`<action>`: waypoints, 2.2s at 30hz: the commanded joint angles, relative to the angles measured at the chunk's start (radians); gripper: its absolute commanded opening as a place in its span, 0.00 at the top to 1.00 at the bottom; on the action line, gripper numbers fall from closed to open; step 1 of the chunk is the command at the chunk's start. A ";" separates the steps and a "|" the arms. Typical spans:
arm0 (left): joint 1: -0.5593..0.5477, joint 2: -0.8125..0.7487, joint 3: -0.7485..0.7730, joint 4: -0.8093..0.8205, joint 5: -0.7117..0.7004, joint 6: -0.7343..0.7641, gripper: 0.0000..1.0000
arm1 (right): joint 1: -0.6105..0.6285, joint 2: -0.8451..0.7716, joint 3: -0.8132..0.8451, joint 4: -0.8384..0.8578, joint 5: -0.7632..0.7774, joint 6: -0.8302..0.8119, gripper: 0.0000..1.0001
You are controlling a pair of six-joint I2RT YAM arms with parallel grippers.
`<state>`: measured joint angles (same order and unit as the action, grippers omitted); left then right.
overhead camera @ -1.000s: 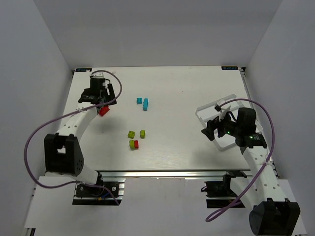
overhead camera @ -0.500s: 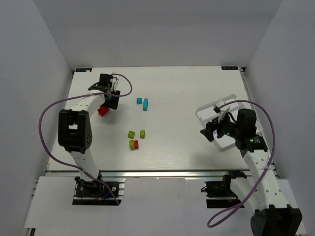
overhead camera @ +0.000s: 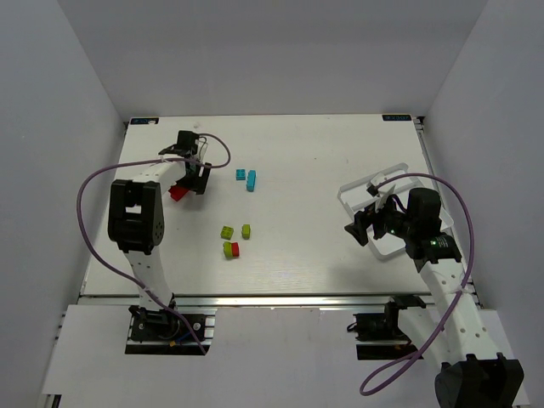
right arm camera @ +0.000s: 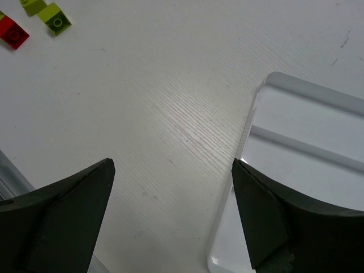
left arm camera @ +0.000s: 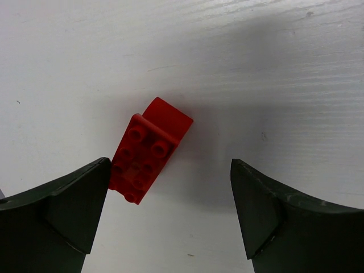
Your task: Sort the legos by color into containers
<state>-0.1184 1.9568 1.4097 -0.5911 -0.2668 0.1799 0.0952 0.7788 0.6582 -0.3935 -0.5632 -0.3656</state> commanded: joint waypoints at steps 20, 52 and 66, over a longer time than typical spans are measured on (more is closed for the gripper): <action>0.052 0.005 0.028 0.016 0.043 -0.019 0.45 | 0.023 0.013 0.017 0.035 0.034 -0.001 0.11; -0.150 -0.570 -0.463 0.792 1.380 -0.646 1.00 | 0.285 0.585 0.405 0.021 -0.581 0.188 0.11; -0.293 -0.539 -0.503 1.004 1.391 -0.806 1.00 | 0.360 0.691 0.518 0.160 -0.639 0.298 0.11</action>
<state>-0.3893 1.4254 0.9054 0.3534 1.0954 -0.5995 0.4438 1.4731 1.1210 -0.2924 -1.1603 -0.1028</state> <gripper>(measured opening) 0.474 0.893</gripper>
